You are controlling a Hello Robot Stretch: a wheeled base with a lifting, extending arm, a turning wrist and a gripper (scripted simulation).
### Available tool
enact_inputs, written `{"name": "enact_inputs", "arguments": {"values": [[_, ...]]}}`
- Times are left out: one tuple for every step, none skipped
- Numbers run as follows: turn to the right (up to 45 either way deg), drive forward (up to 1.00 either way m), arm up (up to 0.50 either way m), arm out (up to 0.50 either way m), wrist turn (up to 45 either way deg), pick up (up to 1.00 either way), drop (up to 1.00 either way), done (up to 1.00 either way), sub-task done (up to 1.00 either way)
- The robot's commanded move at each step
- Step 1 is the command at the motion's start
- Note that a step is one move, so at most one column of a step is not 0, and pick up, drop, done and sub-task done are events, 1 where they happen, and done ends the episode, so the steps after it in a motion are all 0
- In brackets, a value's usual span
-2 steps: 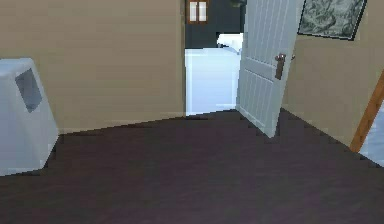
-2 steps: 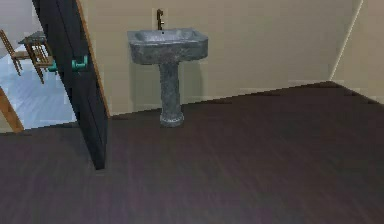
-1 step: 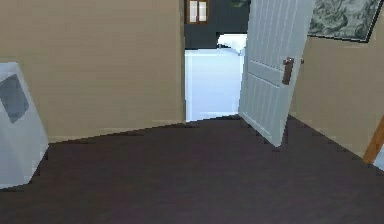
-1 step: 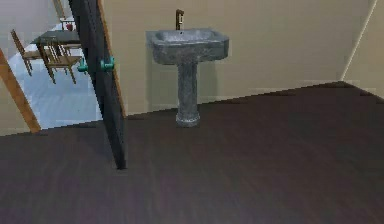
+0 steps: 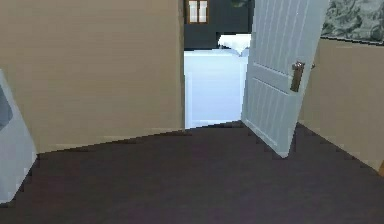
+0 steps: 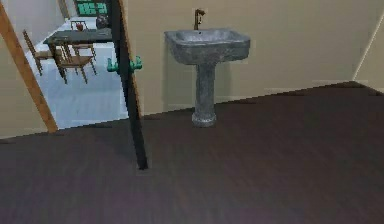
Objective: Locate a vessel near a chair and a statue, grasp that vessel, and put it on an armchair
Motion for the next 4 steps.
{"name": "enact_inputs", "arguments": {"values": [[12.0, 0.0, 0.0, 0.0, 0.0, 0.0, 0.0, 0.0, 0.0], [0.0, 1.0, 0.0, 0.0, 0.0, 0.0, 0.0, 0.0, 0.0], [0.0, 1.0, 0.0, 0.0, 0.0, 0.0, 0.0, 0.0, 0.0], [12.0, 0.0, 0.0, 0.0, 0.0, 0.0, 0.0, 0.0, 0.0]]}}
